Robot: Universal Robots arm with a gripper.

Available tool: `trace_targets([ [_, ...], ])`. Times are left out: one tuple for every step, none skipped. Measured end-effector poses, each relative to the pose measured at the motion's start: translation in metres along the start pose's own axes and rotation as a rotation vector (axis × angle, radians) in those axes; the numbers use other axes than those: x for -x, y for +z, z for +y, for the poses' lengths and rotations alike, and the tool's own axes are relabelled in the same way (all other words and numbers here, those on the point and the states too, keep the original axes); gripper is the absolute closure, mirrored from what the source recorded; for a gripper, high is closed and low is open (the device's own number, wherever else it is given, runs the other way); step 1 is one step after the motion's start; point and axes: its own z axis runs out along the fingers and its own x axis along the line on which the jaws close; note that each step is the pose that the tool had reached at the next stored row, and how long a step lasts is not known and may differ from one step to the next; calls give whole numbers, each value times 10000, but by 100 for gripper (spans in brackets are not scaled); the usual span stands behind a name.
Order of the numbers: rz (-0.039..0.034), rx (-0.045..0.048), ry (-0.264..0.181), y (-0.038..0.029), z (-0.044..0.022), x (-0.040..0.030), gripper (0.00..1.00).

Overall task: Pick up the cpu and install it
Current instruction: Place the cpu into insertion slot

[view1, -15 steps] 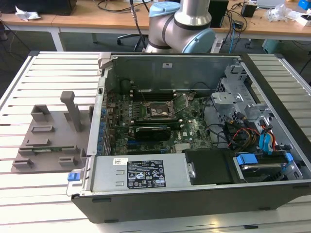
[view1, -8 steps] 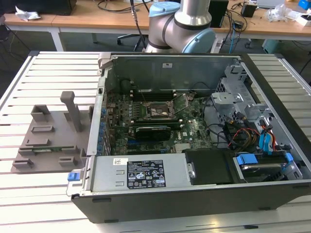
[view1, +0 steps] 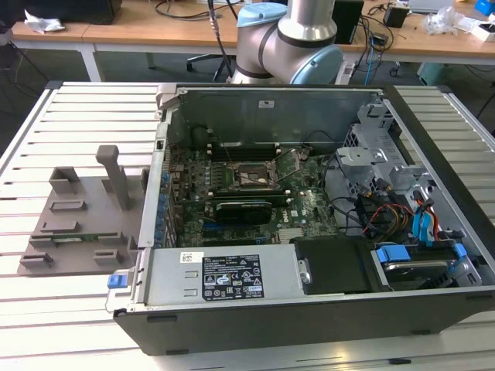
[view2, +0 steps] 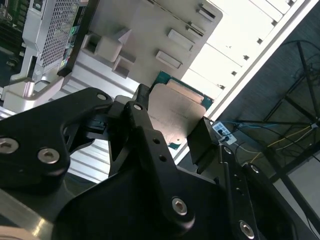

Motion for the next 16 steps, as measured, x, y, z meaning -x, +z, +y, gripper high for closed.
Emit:
trace_targets([
  [-2,1,0,7,0,4,45],
  [-1,0,0,13,0,7,45],
  [0,0,1,16,0,9,45],
  [-1,0,0,20,0,12,45],
  [-1,0,0,24,-1,15,45],
  [-1,0,0,27,-1,17,45],
  [-2,0,0,31,-1,20,45],
  [-1,0,0,34,-1,21,45],
  [-1,0,0,36,-1,24,45],
  [0,0,0,44,-1,29,45],
  [0,0,0,53,-2,37,45],
  [-1,0,-1,62,-2,49,45],
  [-1,0,-1,71,-2,60,45],
  [-1,0,-1,78,-3,67,45],
  [-1,0,-1,86,-3,76,45],
  [0,-1,-2,91,-3,82,45],
])
